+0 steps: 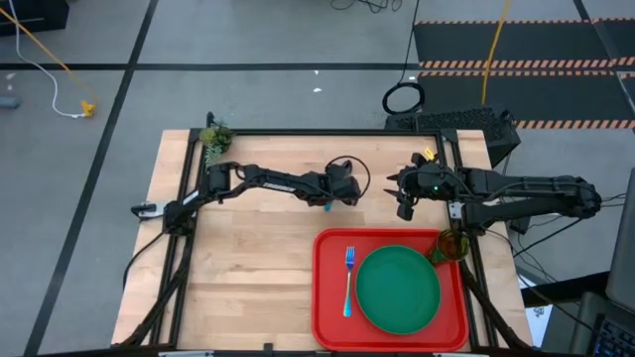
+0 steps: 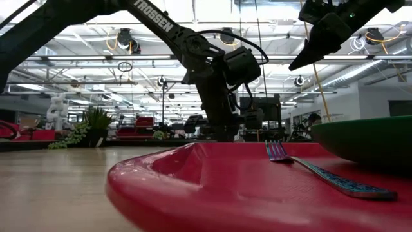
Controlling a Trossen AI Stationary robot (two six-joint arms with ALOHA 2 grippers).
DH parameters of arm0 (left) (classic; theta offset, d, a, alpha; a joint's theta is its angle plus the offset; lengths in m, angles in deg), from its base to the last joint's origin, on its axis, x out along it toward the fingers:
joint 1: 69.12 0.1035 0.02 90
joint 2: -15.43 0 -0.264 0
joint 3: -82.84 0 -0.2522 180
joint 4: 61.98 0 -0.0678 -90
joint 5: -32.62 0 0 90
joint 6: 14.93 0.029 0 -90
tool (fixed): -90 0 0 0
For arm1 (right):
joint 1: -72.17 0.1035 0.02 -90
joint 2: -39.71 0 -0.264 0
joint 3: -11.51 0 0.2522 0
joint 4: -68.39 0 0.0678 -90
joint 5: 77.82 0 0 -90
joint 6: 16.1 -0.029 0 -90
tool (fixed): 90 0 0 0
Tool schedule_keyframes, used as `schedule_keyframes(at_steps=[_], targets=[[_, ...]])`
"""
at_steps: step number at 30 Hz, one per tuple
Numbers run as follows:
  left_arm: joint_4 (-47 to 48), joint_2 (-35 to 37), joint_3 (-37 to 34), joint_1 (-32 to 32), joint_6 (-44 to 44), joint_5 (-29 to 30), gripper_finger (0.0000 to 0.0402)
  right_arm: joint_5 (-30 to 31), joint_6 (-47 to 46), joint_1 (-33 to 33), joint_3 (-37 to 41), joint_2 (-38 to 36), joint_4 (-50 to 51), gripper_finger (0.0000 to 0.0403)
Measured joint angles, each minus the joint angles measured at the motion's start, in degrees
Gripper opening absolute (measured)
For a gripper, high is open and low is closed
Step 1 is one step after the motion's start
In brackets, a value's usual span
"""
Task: Pick and place plate/cup/fork/spoon on tray
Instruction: Put the blue spoon on the red tray to the left of the purple fork
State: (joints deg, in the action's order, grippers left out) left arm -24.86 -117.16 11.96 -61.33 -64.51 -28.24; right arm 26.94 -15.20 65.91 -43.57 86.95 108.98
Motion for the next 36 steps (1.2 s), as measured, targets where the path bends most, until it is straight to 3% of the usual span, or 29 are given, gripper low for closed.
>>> schedule_keyframes(at_steps=[5, 15, 22, 36], targets=[[1.9, 1.8, 0.0, -0.7, -0.3, -3.7, 0.0018, 0.0, 0.2, 0.0, 0.0, 0.0, 0.0, 0.016], [10.4, 10.9, 0.0, -7.2, -6.2, -1.9, 0.0018, 0.0, 2.2, 0.0, -0.1, -0.5, -0.5, 0.016], [21.3, 13.5, 1.1, -16.3, -21.7, -0.7, 0.0019, 0.0, 3.9, 0.0, -0.1, -1.8, -2.0, 0.016], [20.8, 11.1, 2.1, -30.5, -46.7, 0.4, 0.0019, 0.0, 11.0, 0.0, -0.1, -2.0, -11.6, 0.016]])
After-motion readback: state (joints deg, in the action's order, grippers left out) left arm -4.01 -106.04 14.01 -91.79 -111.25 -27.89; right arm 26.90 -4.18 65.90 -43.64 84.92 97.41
